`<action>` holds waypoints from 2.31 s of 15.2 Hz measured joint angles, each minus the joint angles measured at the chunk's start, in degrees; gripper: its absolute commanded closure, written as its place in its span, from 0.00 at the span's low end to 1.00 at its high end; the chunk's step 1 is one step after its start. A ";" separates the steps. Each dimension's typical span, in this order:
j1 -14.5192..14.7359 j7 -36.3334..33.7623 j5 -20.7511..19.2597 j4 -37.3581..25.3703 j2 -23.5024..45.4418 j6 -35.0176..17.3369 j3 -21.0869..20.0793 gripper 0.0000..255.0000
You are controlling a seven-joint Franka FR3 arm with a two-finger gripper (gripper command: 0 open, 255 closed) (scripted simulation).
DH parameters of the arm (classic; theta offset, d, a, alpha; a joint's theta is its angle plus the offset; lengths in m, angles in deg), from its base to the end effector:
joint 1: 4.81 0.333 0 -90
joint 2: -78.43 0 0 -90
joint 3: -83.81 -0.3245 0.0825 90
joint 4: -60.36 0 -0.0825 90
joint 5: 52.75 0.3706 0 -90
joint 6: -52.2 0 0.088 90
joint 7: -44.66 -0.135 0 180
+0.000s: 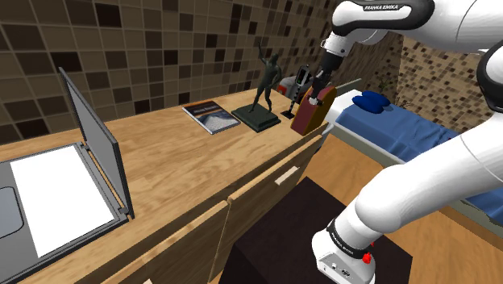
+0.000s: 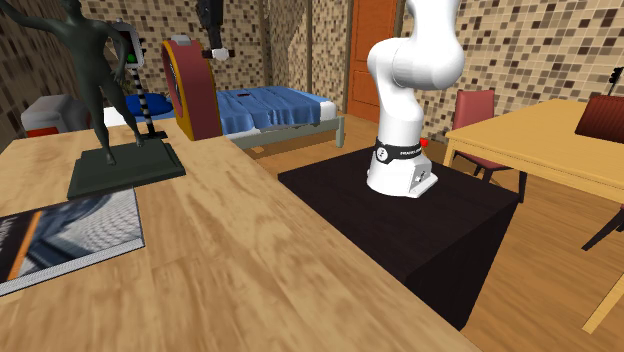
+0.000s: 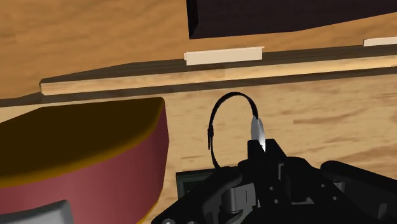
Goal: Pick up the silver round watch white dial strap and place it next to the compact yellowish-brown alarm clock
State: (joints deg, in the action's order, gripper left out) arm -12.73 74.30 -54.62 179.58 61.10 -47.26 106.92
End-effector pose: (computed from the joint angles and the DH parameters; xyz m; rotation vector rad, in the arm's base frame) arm 0.3750 -0.2473 0.5212 -3.0354 -0.0038 0.0211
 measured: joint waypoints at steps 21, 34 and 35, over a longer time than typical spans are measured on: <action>-0.17 1.98 0.78 13.23 3.57 -16.54 1.60 1.00; 0.32 4.45 3.28 18.61 9.22 -27.05 2.71 1.00; 0.30 4.75 3.45 18.98 9.57 -27.72 2.83 1.00</action>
State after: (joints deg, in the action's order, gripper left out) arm -12.43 79.05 -51.18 198.55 70.67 -74.98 109.75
